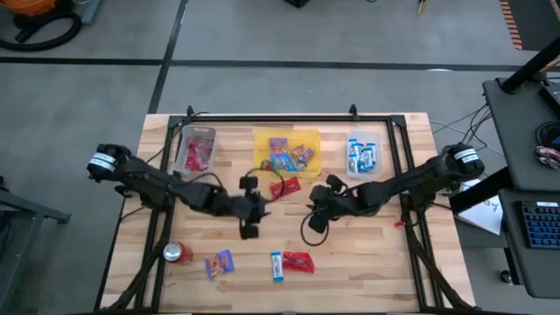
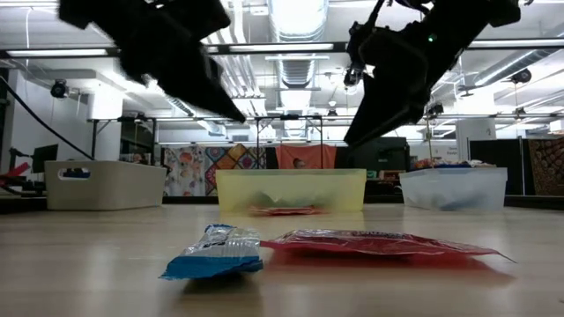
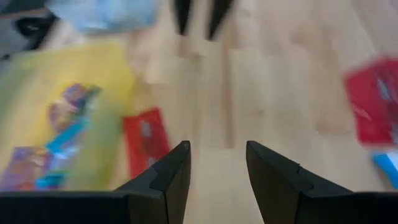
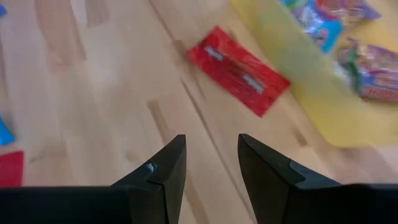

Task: Sort candy
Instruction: Put the red gummy into the gray bin

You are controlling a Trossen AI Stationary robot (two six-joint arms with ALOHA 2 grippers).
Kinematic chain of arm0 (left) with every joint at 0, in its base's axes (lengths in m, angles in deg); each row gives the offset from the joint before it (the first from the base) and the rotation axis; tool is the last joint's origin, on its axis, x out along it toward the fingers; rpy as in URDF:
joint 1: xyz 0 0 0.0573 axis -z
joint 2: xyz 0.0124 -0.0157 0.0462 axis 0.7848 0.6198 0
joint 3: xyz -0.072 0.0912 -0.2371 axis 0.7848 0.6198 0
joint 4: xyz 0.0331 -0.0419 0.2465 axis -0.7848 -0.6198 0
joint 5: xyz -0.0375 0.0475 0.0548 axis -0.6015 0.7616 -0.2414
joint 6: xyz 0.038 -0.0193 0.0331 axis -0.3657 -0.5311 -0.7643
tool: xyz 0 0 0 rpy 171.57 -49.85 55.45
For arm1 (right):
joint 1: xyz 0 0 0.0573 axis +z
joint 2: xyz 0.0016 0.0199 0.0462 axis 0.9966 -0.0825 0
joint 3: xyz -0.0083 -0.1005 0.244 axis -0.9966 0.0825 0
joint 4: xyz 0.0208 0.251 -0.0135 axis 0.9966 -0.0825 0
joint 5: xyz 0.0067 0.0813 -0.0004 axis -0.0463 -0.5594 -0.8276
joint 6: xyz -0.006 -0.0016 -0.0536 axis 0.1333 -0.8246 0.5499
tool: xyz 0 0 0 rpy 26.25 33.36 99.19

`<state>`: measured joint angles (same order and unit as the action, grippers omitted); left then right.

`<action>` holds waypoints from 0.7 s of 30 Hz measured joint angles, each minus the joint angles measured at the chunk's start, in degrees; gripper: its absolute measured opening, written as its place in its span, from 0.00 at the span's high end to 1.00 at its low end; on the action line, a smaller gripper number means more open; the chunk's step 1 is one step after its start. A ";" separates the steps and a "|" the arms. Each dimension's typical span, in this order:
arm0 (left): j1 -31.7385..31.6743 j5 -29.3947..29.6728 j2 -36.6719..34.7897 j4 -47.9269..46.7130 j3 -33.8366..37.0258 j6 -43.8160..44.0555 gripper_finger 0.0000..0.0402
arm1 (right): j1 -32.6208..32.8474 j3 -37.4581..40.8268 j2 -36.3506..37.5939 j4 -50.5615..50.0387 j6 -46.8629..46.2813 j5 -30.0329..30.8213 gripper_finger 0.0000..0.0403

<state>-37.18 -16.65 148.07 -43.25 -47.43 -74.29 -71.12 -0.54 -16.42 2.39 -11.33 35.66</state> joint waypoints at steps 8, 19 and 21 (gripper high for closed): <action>2.78 0.37 1.36 18.88 9.50 3.56 0.65 | 2.88 0.00 -2.94 5.94 -0.38 0.00 0.66; -0.07 4.70 3.56 37.47 17.29 2.18 0.65 | 3.61 -0.02 -3.88 8.40 0.46 1.86 0.66; -0.17 4.72 5.29 39.96 17.31 1.90 0.65 | 3.61 0.02 -3.88 8.23 0.46 1.81 0.66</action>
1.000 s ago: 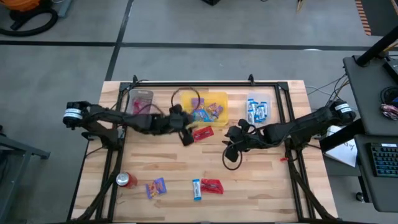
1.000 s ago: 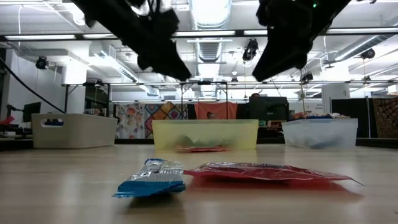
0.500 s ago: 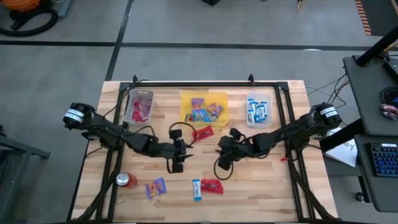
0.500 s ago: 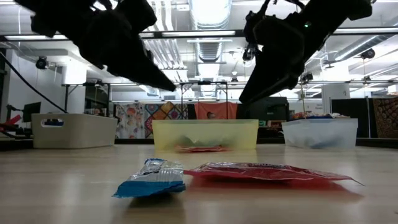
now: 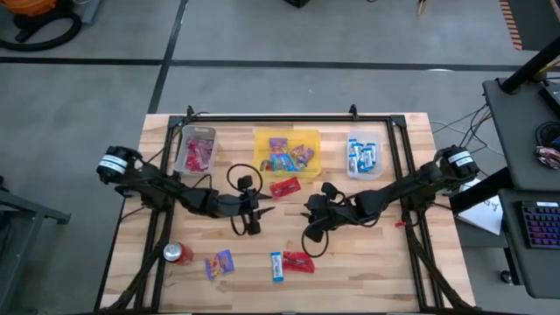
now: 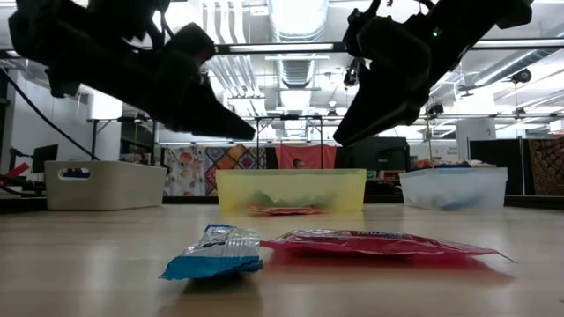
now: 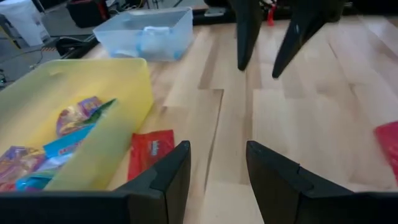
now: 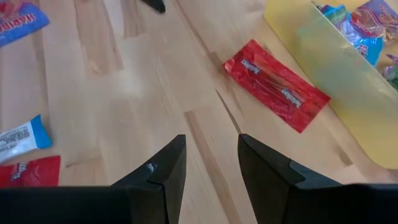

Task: Sort candy
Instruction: Put the red gummy into the gray bin

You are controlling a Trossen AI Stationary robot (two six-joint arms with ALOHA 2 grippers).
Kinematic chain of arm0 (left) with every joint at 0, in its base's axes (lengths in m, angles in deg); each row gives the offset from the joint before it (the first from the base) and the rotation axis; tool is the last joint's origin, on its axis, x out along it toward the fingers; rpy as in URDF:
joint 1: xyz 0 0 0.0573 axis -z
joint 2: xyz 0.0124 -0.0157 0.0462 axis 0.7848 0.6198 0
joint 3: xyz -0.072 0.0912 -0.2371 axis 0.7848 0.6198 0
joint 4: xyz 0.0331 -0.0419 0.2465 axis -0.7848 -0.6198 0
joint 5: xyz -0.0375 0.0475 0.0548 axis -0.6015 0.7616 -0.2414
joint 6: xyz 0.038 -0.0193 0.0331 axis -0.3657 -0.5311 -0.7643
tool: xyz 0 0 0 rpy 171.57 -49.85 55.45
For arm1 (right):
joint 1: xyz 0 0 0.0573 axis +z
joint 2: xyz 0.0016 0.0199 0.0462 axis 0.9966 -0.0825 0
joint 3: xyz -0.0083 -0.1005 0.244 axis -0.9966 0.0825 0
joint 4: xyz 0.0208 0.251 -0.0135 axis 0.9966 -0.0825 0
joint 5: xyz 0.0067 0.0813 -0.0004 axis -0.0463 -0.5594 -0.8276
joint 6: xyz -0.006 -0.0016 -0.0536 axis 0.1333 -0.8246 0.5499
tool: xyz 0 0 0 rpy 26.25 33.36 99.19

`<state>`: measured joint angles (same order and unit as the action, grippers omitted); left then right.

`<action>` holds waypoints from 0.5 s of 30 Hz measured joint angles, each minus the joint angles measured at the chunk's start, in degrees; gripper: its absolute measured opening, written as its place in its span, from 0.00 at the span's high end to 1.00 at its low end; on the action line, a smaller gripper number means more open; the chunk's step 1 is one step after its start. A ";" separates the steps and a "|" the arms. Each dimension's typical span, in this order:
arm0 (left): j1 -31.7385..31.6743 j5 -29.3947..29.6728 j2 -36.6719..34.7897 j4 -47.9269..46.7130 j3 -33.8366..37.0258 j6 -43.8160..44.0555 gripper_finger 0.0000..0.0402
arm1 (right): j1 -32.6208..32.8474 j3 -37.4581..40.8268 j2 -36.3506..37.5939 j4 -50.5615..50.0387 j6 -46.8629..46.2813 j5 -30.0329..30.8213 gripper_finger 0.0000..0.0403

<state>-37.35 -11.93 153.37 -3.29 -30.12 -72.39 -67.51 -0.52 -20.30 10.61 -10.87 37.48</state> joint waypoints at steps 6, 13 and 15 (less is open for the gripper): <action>-0.11 0.62 7.29 4.84 -1.93 -1.82 0.65 | 0.00 0.08 -0.31 0.13 0.44 -0.07 0.66; -3.26 2.59 14.64 4.83 -3.55 -1.43 0.65 | 0.00 0.63 -0.15 0.11 0.48 -0.04 0.66; -4.73 2.51 16.04 4.97 -3.89 -0.77 0.65 | 0.00 0.82 -0.17 0.08 0.46 -0.07 0.66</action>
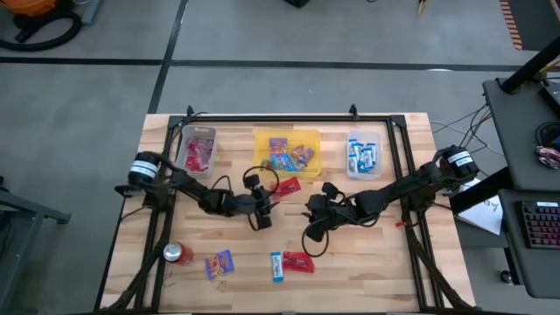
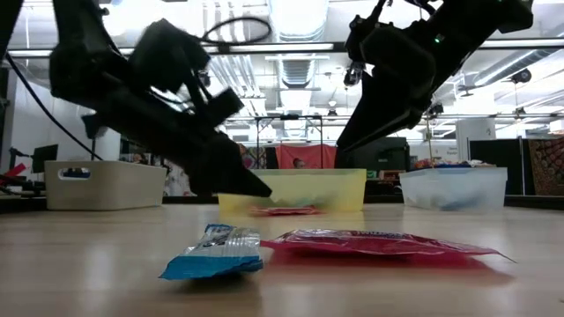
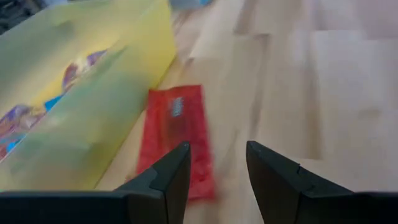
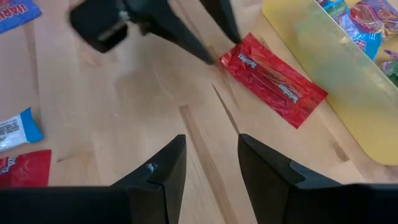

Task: Sort candy
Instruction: Put the red gummy into the gray bin

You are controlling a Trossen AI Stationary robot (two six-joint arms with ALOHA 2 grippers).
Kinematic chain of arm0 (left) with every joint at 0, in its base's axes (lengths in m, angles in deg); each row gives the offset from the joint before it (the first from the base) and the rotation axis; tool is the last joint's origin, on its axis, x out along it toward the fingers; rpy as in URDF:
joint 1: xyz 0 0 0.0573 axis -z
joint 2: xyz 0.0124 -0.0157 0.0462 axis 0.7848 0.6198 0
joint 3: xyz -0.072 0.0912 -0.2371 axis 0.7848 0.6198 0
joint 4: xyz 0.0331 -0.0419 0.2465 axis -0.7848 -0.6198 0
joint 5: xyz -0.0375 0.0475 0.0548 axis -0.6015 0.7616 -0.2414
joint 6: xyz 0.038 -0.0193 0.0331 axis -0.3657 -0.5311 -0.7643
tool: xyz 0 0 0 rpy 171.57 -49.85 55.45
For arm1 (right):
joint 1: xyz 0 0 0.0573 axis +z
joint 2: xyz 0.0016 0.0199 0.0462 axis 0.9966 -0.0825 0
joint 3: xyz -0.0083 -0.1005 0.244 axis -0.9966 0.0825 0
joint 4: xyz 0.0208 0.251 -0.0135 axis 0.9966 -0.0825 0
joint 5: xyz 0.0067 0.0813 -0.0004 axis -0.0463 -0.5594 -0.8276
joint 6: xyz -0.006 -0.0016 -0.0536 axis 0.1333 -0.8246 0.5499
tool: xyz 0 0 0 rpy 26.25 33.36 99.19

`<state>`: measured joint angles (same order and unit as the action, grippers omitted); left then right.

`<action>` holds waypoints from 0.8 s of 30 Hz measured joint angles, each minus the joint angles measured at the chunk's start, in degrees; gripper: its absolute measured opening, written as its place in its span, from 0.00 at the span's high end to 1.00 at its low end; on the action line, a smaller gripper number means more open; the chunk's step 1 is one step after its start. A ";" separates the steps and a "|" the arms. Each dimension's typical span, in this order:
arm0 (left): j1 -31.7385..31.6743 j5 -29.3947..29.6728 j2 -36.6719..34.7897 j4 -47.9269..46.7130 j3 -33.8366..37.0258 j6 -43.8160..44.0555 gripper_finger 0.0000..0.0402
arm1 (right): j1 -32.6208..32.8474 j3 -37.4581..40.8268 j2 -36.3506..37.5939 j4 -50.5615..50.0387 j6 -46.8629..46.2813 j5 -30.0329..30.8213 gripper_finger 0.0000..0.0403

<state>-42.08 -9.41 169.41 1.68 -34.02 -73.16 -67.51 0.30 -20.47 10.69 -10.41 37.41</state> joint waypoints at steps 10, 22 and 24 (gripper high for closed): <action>-4.13 -1.79 5.94 2.75 -1.09 0.67 0.65 | 0.00 0.60 0.02 0.05 -0.02 0.11 0.66; -4.14 -4.45 8.83 3.90 -0.65 4.36 0.91 | 0.00 0.85 0.02 0.11 -0.04 0.14 0.66; -4.14 -5.03 8.82 3.87 -0.65 4.18 0.97 | 0.00 0.93 0.02 0.09 -0.04 0.15 0.66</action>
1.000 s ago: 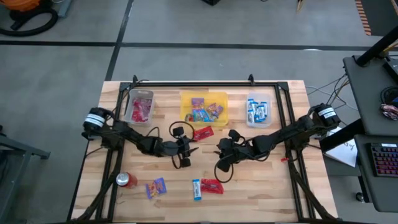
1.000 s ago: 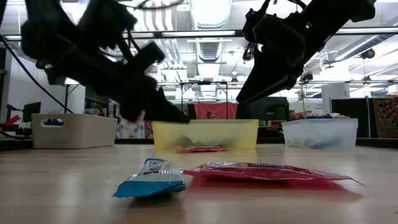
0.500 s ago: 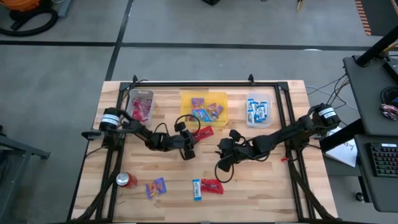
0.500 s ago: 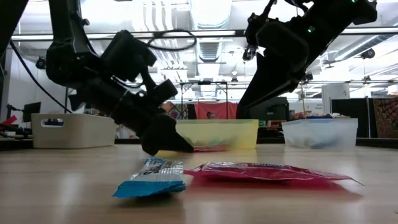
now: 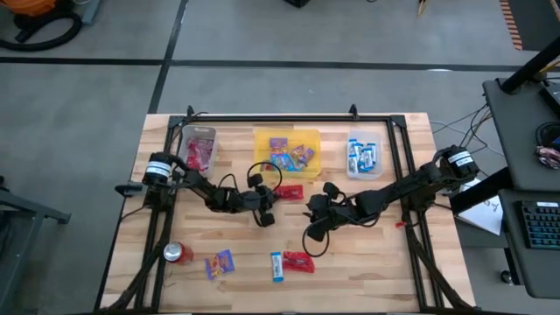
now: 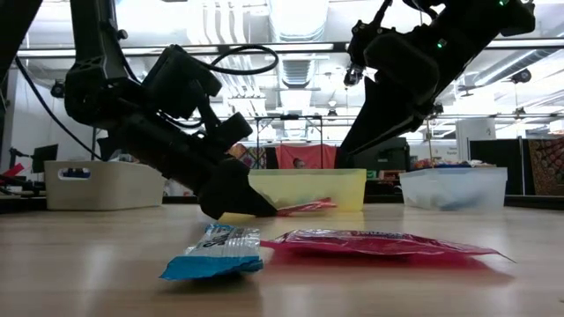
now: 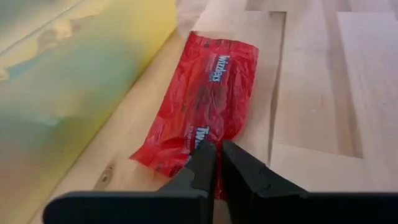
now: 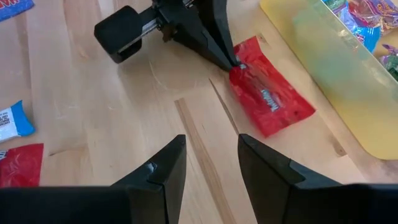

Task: Sort candy
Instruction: Put the red gummy into the gray bin

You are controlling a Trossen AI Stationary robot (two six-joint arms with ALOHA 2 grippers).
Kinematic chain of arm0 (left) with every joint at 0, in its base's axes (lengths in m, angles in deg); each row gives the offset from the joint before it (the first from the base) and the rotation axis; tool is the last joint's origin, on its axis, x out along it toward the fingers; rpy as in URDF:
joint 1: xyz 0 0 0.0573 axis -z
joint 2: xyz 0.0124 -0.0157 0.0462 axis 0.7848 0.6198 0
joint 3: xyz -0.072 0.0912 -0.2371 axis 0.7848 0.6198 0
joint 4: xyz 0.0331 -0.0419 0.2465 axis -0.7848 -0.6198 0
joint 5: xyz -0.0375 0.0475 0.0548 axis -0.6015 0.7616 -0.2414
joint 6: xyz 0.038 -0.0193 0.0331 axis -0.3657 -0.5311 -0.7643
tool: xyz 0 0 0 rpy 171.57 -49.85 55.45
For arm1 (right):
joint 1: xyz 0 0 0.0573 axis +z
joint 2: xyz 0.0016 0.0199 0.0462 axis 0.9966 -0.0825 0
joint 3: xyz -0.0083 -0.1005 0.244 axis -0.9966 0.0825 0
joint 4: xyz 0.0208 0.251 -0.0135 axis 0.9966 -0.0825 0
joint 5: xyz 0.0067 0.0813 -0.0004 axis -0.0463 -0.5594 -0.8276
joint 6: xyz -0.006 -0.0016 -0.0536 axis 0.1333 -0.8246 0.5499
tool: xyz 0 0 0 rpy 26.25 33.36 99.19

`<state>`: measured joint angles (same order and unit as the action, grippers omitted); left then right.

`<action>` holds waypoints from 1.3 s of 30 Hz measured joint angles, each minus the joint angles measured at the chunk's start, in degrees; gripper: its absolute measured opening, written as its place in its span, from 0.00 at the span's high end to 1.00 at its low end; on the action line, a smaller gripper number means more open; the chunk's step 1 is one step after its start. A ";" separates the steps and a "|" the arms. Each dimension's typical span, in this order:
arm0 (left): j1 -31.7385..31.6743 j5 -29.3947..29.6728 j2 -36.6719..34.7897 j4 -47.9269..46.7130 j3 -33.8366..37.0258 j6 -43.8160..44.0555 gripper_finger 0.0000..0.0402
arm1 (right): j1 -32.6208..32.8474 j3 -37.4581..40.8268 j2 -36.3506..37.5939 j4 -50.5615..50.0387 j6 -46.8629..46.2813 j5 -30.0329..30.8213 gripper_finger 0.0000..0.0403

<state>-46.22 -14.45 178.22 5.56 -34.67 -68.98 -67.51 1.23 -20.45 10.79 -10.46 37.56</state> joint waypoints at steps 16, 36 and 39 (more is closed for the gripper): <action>2.41 -16.38 -2.83 -2.10 -0.04 -4.28 1.00 | 0.99 1.11 -6.27 11.53 13.41 -0.48 0.66; 2.47 -17.23 -2.85 -1.46 -0.10 -4.82 1.00 | -3.04 0.87 -18.44 19.71 9.20 0.52 0.46; 2.47 -17.37 -3.46 -2.07 -0.45 -4.82 1.00 | -3.12 0.87 -18.51 19.72 9.22 -0.68 0.57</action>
<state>-43.75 -31.82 174.77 3.49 -35.12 -73.81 -70.63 2.10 -38.97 30.51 -1.23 36.89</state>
